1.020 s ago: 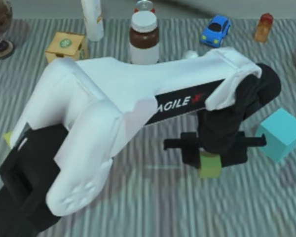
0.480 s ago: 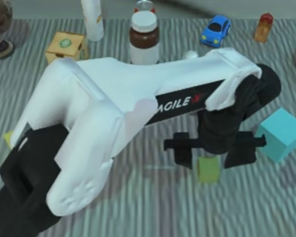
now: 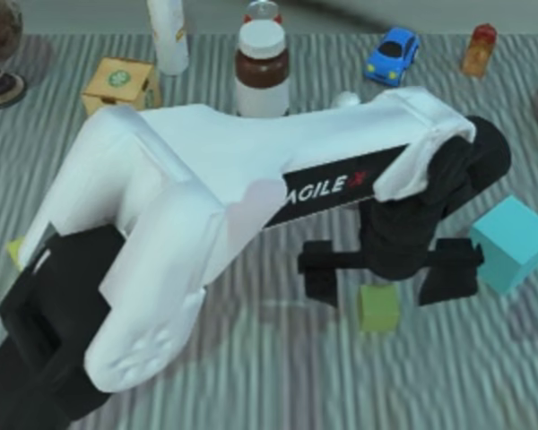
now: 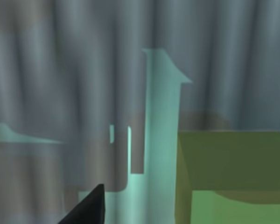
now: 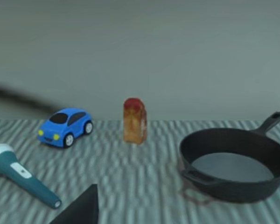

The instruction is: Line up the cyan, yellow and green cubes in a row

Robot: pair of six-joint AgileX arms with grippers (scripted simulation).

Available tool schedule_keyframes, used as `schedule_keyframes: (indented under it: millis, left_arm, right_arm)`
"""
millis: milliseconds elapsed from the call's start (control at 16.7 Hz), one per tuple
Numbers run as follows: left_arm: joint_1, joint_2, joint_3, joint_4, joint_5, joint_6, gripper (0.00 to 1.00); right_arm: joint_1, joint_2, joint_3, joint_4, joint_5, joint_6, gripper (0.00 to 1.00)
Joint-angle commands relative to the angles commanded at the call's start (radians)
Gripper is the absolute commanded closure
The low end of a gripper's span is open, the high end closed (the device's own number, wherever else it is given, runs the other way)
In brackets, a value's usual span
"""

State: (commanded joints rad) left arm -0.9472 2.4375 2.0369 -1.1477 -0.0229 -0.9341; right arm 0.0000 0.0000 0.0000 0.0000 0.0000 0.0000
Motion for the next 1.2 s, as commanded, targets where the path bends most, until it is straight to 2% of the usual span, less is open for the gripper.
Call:
schedule_keyframes:
  millis: [240, 600, 1020, 1200]
  left_arm:
    - [0.001, -0.001, 0.041, -0.042, -0.001, -0.001, 0.0]
    - [0.014, -0.018, 0.227, -0.248, 0.0, -0.006, 0.0]
    - [0.015, -0.021, 0.233, -0.257, 0.0, 0.005, 0.0]
    - [0.059, -0.048, 0.192, -0.24, 0.0, 0.1, 0.0]
  right_arm:
    - [0.0, 0.0, 0.0, 0.0, 0.0, 0.0, 0.0]
    - [0.0, 0.0, 0.0, 0.0, 0.0, 0.0, 0.0]
    - [0.0, 0.0, 0.0, 0.0, 0.0, 0.0, 0.0]
    - [0.0, 0.0, 0.0, 0.0, 0.0, 0.0, 0.0]
